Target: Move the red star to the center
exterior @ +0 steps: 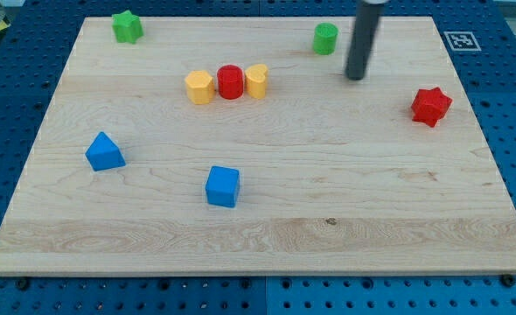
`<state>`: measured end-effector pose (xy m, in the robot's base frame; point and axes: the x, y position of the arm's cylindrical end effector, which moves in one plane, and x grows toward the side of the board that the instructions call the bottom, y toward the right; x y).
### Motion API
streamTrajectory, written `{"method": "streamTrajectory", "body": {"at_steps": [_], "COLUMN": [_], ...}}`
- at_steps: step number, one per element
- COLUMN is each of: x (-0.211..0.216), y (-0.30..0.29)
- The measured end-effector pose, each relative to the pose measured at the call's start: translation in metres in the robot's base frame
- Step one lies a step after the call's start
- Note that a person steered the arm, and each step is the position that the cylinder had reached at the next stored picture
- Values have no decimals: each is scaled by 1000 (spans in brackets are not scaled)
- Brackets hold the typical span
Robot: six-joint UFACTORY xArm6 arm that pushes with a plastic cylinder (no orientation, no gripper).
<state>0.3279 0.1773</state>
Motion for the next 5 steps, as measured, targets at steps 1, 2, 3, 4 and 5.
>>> {"method": "streamTrajectory", "body": {"at_steps": [1, 2, 3, 4, 5], "x": [1, 38, 87, 96, 96], "y": [81, 145, 136, 59, 3]}}
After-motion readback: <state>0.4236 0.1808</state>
